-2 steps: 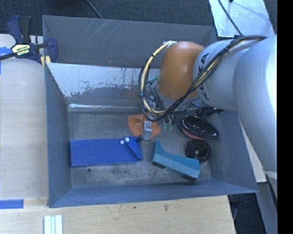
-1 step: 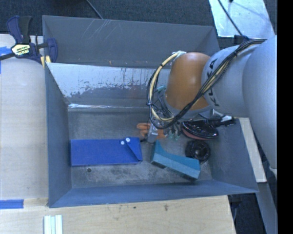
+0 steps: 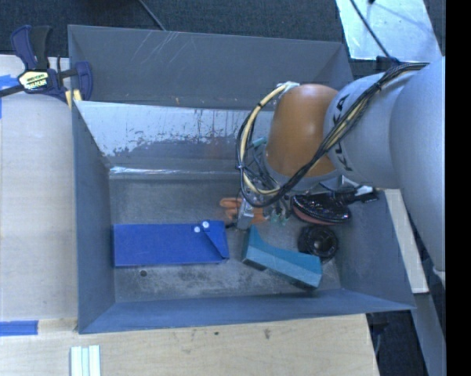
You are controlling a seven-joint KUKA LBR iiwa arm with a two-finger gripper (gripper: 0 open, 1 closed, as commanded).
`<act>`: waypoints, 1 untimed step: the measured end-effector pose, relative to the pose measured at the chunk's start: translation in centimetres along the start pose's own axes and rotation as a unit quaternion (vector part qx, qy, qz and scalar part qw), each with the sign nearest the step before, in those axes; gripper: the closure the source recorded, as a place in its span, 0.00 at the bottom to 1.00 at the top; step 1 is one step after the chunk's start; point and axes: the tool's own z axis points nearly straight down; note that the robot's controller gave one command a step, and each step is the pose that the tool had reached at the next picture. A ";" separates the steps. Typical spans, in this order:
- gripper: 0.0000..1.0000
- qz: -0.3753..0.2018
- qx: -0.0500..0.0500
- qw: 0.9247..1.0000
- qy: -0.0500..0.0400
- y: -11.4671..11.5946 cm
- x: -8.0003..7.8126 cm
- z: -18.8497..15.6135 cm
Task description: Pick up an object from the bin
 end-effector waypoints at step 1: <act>1.00 0.000 0.000 1.000 0.000 0.0 0.0 0.0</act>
Offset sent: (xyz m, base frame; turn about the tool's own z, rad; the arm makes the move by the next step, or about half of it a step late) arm 0.0000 0.0000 0.0000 0.0000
